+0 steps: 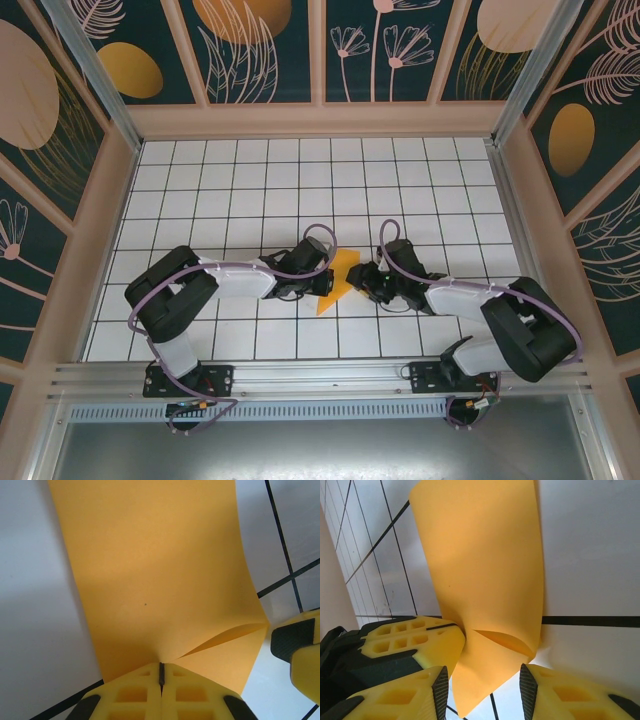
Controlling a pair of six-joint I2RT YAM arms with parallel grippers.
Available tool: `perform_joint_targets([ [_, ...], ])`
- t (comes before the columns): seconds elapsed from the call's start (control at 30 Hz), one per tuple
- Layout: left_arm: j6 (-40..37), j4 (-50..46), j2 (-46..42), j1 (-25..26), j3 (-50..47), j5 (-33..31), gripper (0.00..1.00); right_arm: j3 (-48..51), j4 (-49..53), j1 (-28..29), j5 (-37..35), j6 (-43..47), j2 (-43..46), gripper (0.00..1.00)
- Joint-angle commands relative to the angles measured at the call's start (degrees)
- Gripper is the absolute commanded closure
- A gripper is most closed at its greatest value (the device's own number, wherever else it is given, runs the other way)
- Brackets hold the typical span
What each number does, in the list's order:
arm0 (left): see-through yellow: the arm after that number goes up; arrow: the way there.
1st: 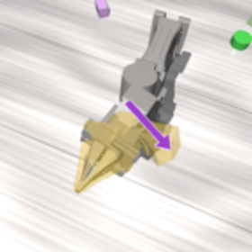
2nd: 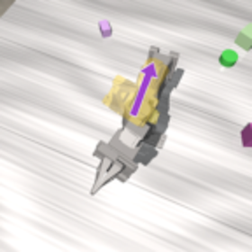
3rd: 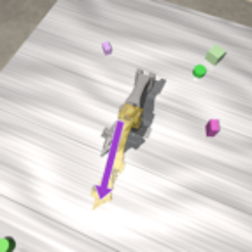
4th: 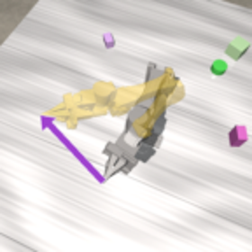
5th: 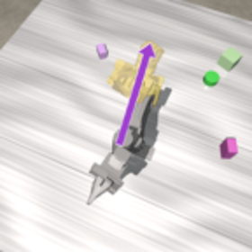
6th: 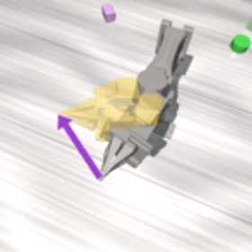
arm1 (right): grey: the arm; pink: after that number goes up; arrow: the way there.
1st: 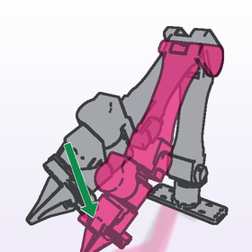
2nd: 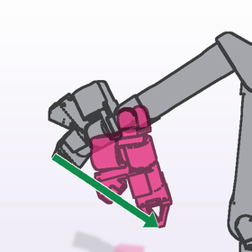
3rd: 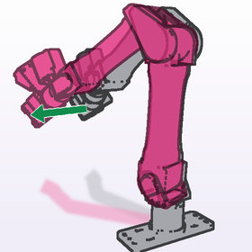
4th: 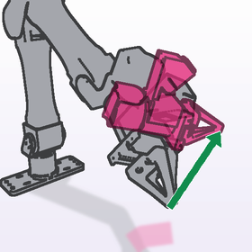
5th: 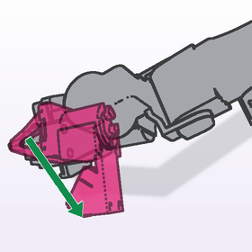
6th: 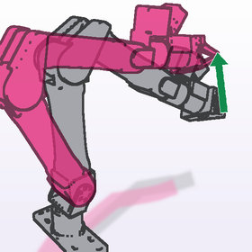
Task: Fold a paper plane with a square sheet of paper (pick it up from the middle)
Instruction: Fourth fold the wing at the center of the table.
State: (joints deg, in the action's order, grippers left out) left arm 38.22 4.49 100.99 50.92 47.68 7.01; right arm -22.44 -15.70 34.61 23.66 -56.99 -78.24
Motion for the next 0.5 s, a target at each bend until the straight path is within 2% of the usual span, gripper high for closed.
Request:
perform_joint_targets([
  [0.0,-0.6,-1.7,0.2,-0.2,-0.9,-1.7,0.95,-0.8,-1.1,0.5,0.0,-1.2,-1.0,0.55],
  [0.2,-0.6,-1.6,0.0,-0.1,-1.1,-1.8,0.95,-0.1,0.6,0.7,-3.3,-2.5,0.6,0.55],
  [0.47,-1.0,-1.7,0.4,-0.1,-0.8,-1.4,0.95,1.2,-5.6,0.8,-2.5,-5.5,-1.5,0.55],
])
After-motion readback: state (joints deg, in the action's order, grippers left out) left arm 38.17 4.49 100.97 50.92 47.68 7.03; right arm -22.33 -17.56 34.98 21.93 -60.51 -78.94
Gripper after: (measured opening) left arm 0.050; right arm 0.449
